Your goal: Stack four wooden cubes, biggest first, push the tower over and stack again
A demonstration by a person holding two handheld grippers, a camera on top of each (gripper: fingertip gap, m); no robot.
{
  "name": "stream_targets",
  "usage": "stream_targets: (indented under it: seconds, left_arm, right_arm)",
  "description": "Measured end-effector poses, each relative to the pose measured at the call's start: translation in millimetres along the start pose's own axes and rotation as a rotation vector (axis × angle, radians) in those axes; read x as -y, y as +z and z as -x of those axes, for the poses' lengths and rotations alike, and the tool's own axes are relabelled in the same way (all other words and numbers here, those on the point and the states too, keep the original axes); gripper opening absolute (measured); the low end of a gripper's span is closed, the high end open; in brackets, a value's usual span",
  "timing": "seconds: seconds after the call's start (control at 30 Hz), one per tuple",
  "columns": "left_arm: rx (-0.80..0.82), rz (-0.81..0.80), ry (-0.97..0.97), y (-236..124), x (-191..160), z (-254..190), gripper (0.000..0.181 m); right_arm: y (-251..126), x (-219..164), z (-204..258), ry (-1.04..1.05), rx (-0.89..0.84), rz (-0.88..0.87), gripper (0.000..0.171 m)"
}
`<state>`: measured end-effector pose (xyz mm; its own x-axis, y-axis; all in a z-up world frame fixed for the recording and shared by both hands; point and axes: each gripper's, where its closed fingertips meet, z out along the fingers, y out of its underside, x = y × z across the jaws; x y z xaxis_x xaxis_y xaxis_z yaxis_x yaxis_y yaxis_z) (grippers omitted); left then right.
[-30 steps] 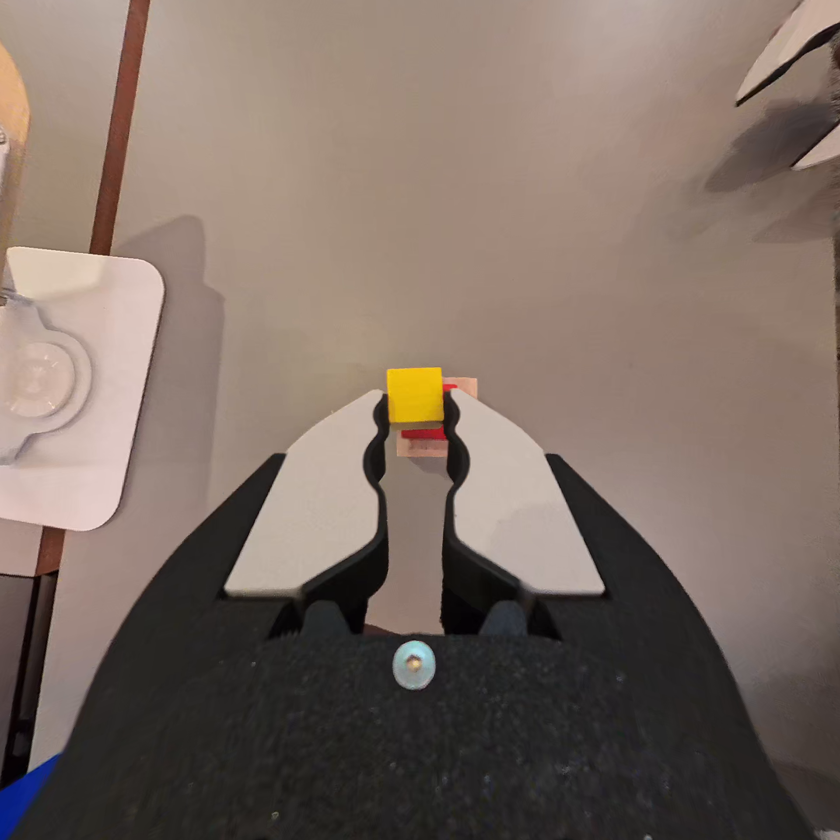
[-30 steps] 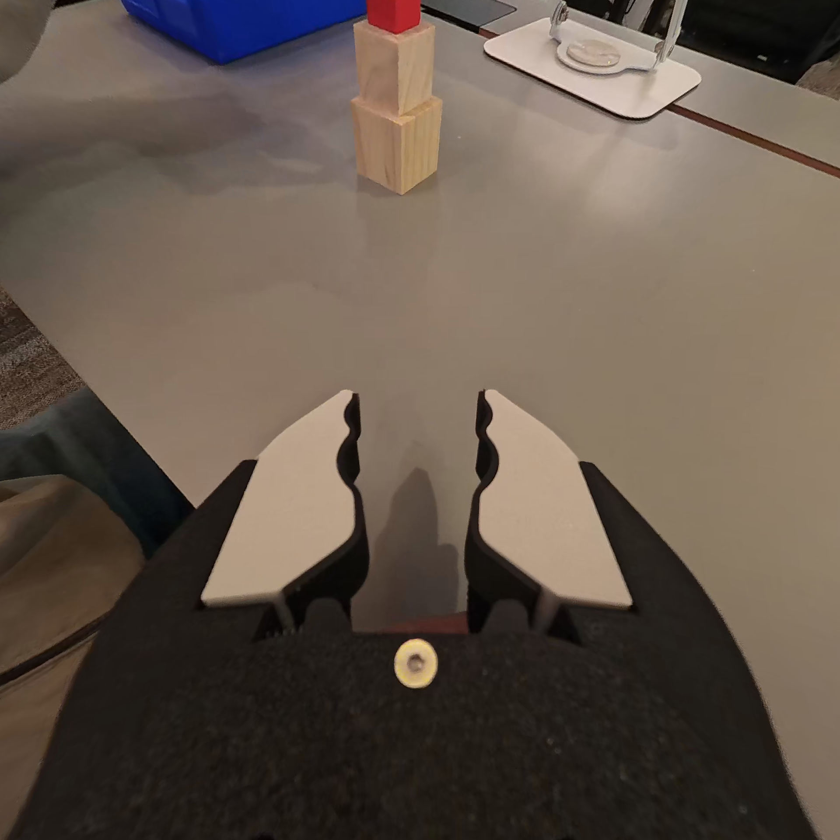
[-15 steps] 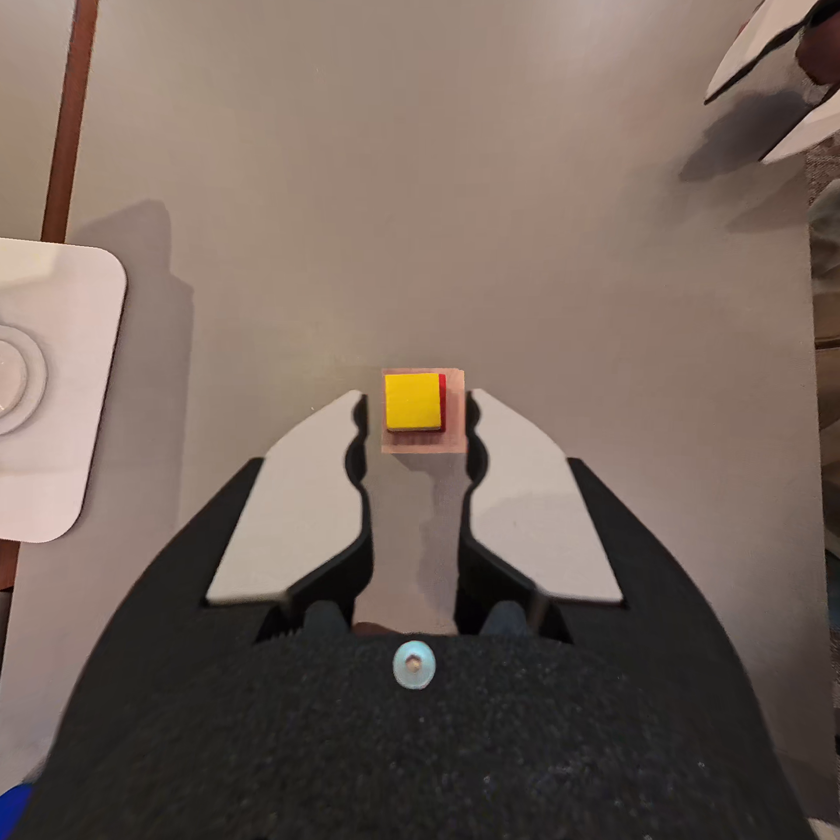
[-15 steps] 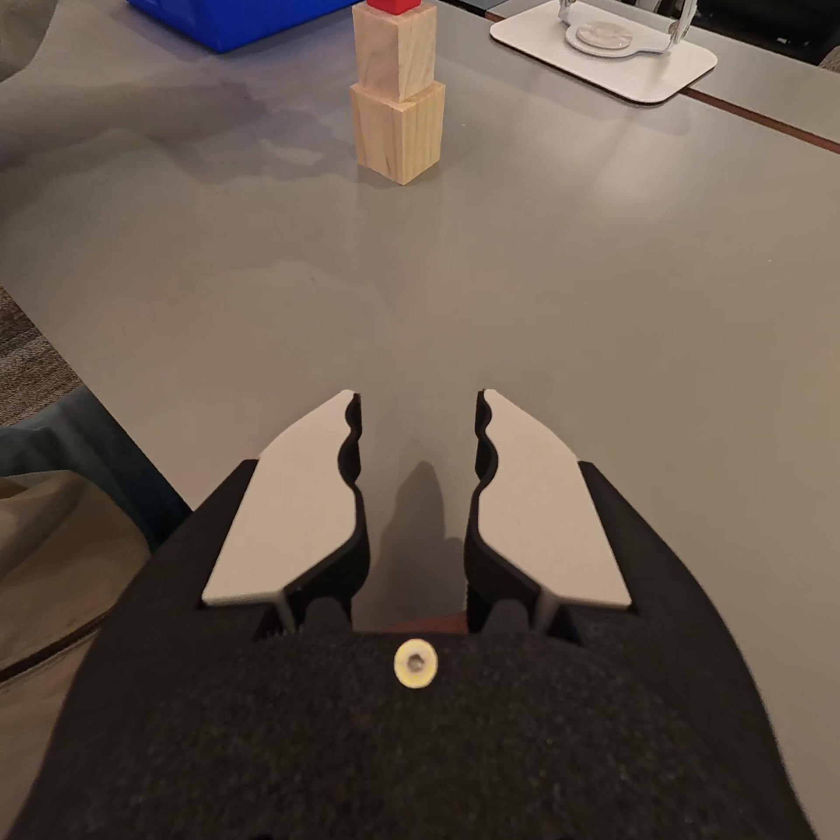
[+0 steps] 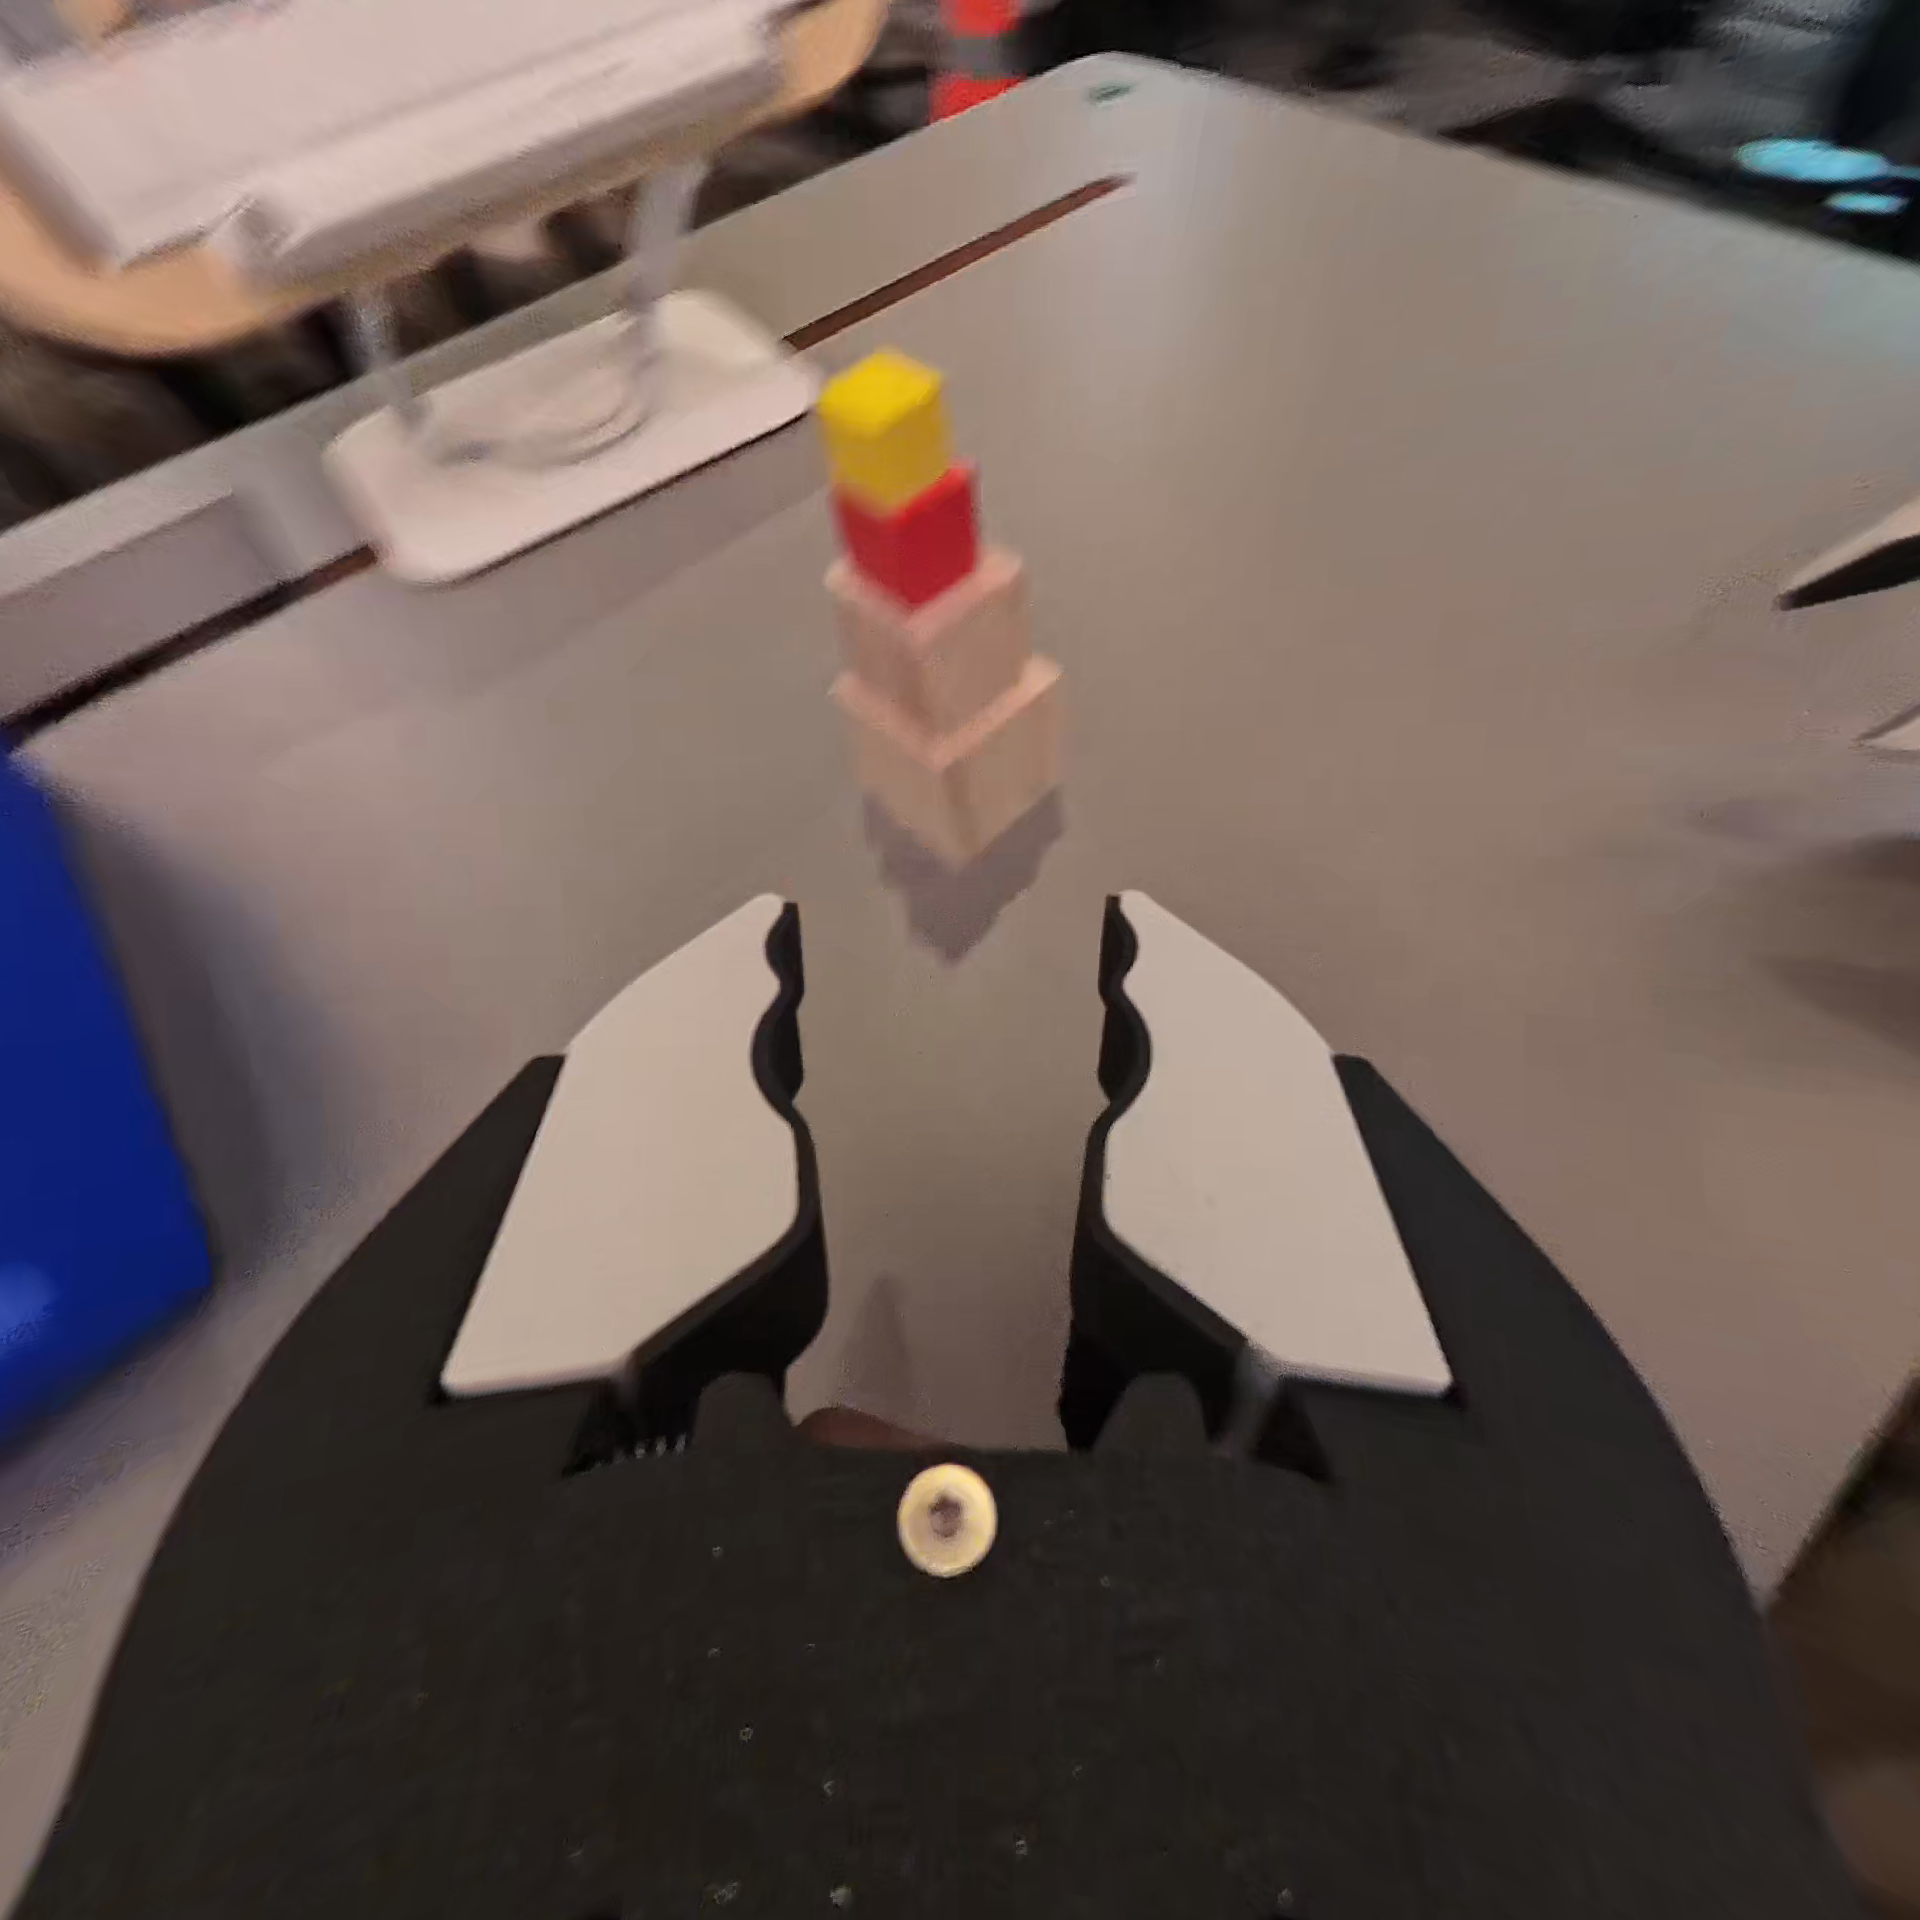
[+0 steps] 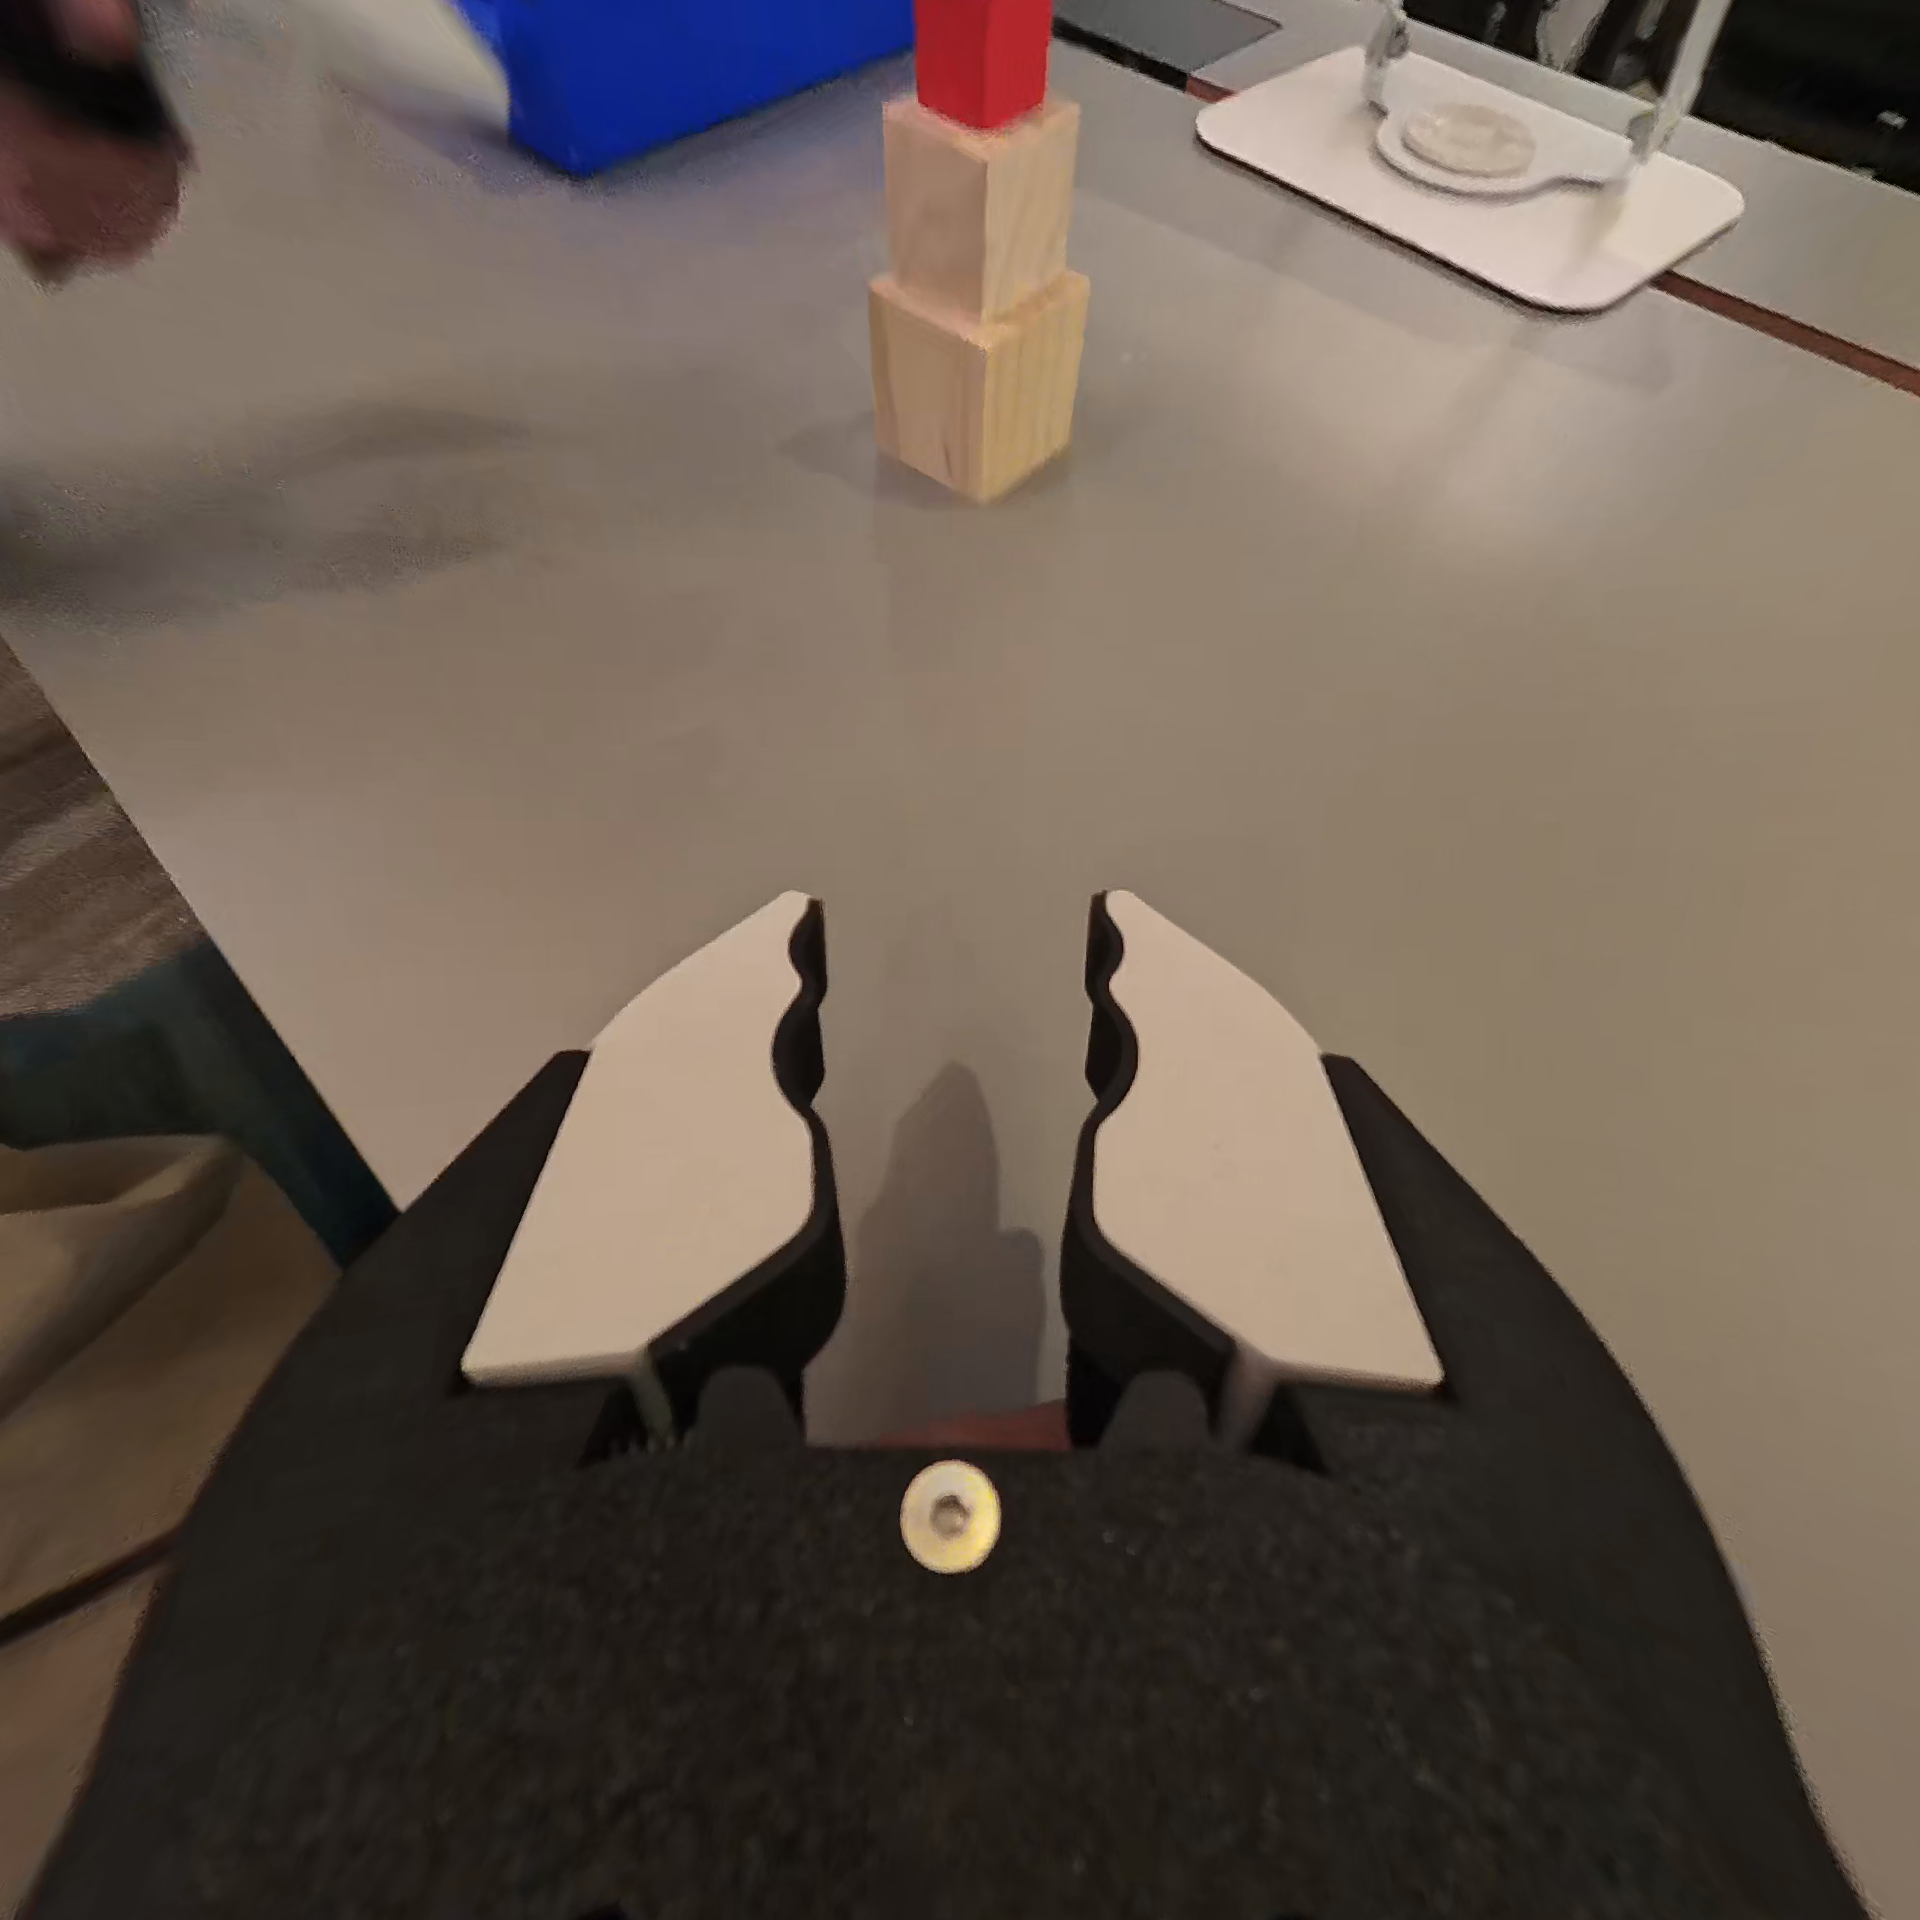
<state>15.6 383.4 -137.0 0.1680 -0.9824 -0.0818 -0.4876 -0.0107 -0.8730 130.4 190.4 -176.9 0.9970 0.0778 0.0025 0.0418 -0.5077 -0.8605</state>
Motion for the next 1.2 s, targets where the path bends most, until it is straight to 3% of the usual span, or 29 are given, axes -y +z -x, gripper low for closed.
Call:
stream_targets:
  seconds: [0.07, 0.2, 0.47, 0.57, 0.87, 0.93, 1.0, 1.07, 1.2]
  left_arm:
    - [0.169, -0.004, -0.085, -11, -31, 0, 0.044]
    - [0.24, -0.069, -0.279, -26, -59, -18, 0.045]
    - [0.214, -0.136, -0.339, -38, -60, -22, 0.047]
    - [0.173, -0.126, -0.355, -35, -61, -27, 0.047]
    - [0.166, -0.152, -0.351, -38, -59, -27, 0.043]
    - [0.158, -0.149, -0.343, -37, -59, -28, 0.043]
    - [0.154, -0.143, -0.327, -37, -59, -30, 0.042]
    - [0.162, -0.139, -0.314, -37, -59, -31, 0.042]
    - [0.144, -0.131, -0.319, -34, -59, -35, 0.041]
  right_arm:
    - [17, 16, 10, 0.019, 0.059, -0.019, 0.046]
    - [63, 38, 29, 0.008, 0.141, 0.029, 0.041]
    - [101, 45, 32, 0.009, 0.078, 0.066, 0.036]
    - [120, 52, 42, 0.024, 0.12, 0.066, 0.0]
    - [216, 81, 133, -0.137, 0.276, 0.137, 0.0]
    - [228, 87, 103, -0.165, 0.168, 0.147, 0.0]
    - [225, 88, 25, -0.143, -0.058, 0.178, 0.0]
    - [210, 84, -24, 0.019, -0.05, 0.184, 0.0]
    - [151, 81, -39, -0.074, -0.088, 0.157, 0.0]
